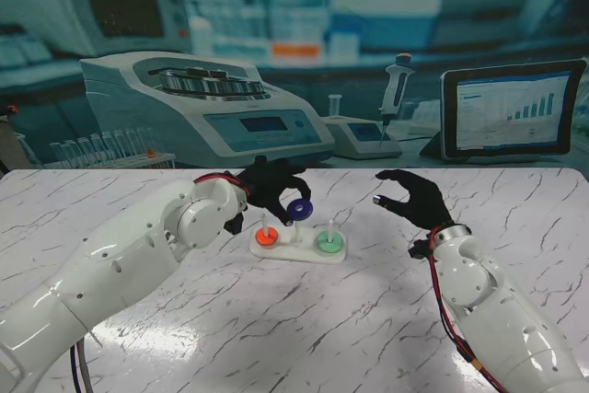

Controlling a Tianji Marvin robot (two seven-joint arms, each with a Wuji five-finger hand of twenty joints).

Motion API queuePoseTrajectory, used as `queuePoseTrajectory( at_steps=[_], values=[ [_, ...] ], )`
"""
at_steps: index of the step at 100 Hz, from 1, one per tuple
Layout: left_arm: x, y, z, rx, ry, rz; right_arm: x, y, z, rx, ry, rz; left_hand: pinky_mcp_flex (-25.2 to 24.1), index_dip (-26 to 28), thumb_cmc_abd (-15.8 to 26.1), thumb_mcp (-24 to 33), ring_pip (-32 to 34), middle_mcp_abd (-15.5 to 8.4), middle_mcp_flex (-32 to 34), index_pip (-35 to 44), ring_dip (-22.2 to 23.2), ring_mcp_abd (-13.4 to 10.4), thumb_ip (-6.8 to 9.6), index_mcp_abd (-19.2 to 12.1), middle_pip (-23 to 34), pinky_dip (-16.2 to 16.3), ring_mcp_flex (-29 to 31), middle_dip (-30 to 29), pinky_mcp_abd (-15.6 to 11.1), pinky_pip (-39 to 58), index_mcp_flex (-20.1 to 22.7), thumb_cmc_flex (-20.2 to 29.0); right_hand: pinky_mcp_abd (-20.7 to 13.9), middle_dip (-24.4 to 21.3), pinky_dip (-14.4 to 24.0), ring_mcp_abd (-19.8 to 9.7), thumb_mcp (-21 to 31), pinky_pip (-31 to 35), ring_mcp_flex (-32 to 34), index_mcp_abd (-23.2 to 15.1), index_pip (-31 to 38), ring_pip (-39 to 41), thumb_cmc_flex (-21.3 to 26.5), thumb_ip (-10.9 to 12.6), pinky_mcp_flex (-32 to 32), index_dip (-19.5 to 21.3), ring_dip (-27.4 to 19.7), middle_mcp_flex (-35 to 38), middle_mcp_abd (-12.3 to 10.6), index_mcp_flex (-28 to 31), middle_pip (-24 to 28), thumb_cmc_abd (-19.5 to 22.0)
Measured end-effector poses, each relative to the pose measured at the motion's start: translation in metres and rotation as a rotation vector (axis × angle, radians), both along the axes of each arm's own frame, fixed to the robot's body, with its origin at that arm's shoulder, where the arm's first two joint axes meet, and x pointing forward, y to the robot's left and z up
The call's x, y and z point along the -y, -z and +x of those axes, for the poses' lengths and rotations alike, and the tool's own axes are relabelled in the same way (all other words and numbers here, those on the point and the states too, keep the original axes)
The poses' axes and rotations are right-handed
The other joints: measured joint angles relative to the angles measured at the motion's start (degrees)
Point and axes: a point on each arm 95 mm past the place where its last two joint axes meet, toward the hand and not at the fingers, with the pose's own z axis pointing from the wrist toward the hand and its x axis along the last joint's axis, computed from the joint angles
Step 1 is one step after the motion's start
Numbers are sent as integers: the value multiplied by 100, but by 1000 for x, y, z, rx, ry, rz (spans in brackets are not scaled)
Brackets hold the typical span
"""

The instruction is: Move the three rings of the Hanoi Tower from the left rod to the right rod

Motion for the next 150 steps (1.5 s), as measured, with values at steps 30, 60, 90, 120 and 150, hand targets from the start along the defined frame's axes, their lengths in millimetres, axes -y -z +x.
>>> queuePoseTrajectory(
  at_steps=[30, 60, 90, 120, 150],
  values=[
    [13, 0, -3, -5, 48, -19, 2, -1, 0, 5, 9, 1, 0, 0, -1, 0, 0, 0, 136, 0, 0, 1, 0, 0, -1, 0, 2, 0, 0, 2, 2, 0, 0, 0, 0, 0, -1, 0, 0, 0, 0, 0, 1, 0, -1, 0, 0, 0, 0, 0, 0, 0],
    [27, 2, -2, -19, 70, -55, 3, 0, -1, 3, 15, 2, 0, 0, -1, 0, 0, 0, 141, 0, 0, 1, 0, 0, -1, 0, 2, 0, 0, 4, 2, 0, 0, 0, 0, 0, -1, 0, 0, 0, 0, 0, 1, 0, -1, 0, 0, 0, 0, 0, 0, 0],
    [39, 12, -2, -43, 84, -66, 7, -1, -2, 11, 27, 2, 0, 0, -1, 0, 0, 0, 143, 0, 0, 1, 0, 0, -1, 0, 2, 0, 0, 4, 4, 0, 0, 0, 0, 0, -1, 0, 0, 0, 0, 0, 1, 0, -1, 0, 0, 0, 0, 0, 0, 0],
    [45, 16, -1, -58, 91, -68, 8, -1, -3, 14, 30, 2, 1, 0, -1, 0, 0, 0, 144, 0, 0, 1, 0, 0, -1, 0, 2, 0, 0, 5, 5, 0, 0, 0, 0, 0, -1, 0, 0, 0, 0, 0, 1, 0, -1, 0, 0, 0, 0, 0, 0, 0],
    [48, 21, 0, -75, 103, -54, 9, -1, -3, 20, 36, 4, 1, 0, -1, 0, 0, 0, 145, 0, 0, 1, 0, 0, -1, 0, 2, 0, 0, 45, 5, 0, 0, 0, 0, 0, -2, 0, 0, 0, 0, 0, 72, 0, -1, 0, 0, 0, 0, 0, 0, 0]
  ],
)
